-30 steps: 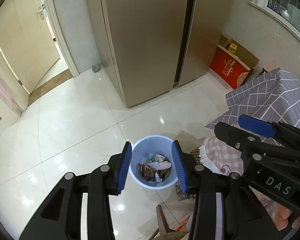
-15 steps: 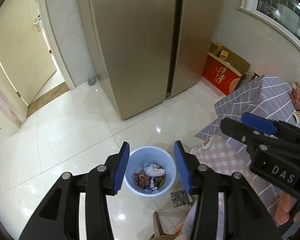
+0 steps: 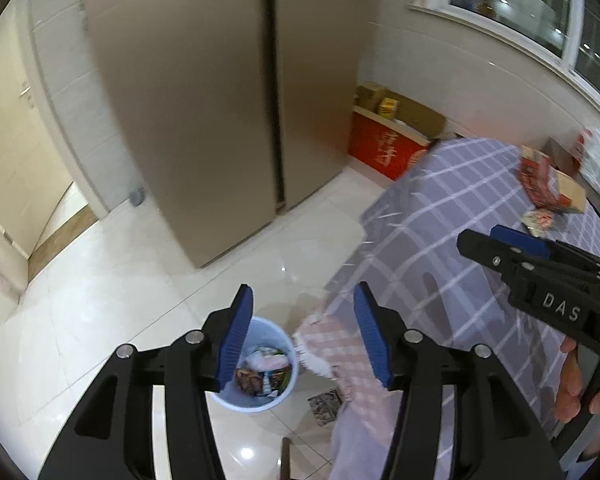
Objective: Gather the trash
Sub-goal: 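Move both open grippers back toward the table, then grasp the red-white snack packet with the left gripper while the right gripper grasps the cardboard box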
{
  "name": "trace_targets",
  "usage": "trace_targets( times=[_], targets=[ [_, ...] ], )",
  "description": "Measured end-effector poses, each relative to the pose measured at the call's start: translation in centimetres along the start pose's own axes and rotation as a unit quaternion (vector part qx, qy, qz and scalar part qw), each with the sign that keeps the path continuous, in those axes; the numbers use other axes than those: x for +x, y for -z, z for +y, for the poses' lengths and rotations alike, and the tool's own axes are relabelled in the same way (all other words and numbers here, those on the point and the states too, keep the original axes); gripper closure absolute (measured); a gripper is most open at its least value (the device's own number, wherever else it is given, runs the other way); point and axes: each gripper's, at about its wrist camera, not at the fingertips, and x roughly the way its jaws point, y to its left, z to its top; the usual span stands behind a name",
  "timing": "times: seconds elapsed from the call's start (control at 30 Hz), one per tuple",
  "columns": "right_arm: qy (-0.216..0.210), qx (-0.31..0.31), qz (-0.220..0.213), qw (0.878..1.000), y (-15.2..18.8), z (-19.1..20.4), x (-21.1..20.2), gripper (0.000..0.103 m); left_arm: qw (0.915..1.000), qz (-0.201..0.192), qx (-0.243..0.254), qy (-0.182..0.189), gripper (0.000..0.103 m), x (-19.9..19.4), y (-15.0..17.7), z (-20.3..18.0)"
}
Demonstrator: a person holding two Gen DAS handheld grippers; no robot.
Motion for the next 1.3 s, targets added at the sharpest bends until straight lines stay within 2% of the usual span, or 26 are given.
trace_targets(
  times=[0.3,0.43,0.63,0.93,1.1,1.17,1.2,1.23,1.27,1.3],
  targets=[
    [0.04,0.065,-0.028,0.997,0.6,-9.4,-4.2,0.051,0.997,0.0,0.067,0.038,0.046,0.8,-1.8,-9.5],
    [0.062,0.087,-0.04,0.994,0.8,-13.1,-5.9,0.05,0.9932,0.0,0.102,0.057,0.044,1.2,-2.4,-14.0],
    [0.088,0.12,-0.05,0.988,1.4,-18.4,-7.9,0.05,0.9869,0.003,0.139,0.082,0.044,1.9,-3.1,-18.8],
    [0.111,0.162,-0.063,0.979,1.7,-22.5,-9.4,0.05,0.9763,0.016,0.185,0.111,0.042,4.8,-5.1,-24.6],
    [0.108,0.176,-0.073,0.976,2.0,-23.6,-10.5,0.049,0.9687,0.026,0.217,0.118,0.042,7.0,-5.6,-26.4],
    [0.109,0.177,-0.073,0.976,2.0,-23.7,-10.6,0.049,0.9682,0.035,0.219,0.115,0.042,8.2,-5.7,-26.7],
    [0.111,0.18,-0.072,0.975,2.1,-23.8,-10.7,0.049,0.9683,0.032,0.212,0.128,0.042,8.5,-5.8,-26.6],
    [0.111,0.181,-0.07,0.975,2.1,-23.9,-10.6,0.049,0.9676,0.034,0.21,0.136,0.043,8.7,-5.9,-26.4],
    [0.11,0.18,-0.068,0.975,2.0,-23.9,-10.4,0.049,0.9669,0.03,0.211,0.14,0.048,8.6,-5.9,-26.3],
    [0.112,0.181,-0.066,0.975,1.9,-23.9,-10.3,0.049,0.9663,0.025,0.214,0.14,0.072,8.5,-5.8,-26.4]
  ],
)
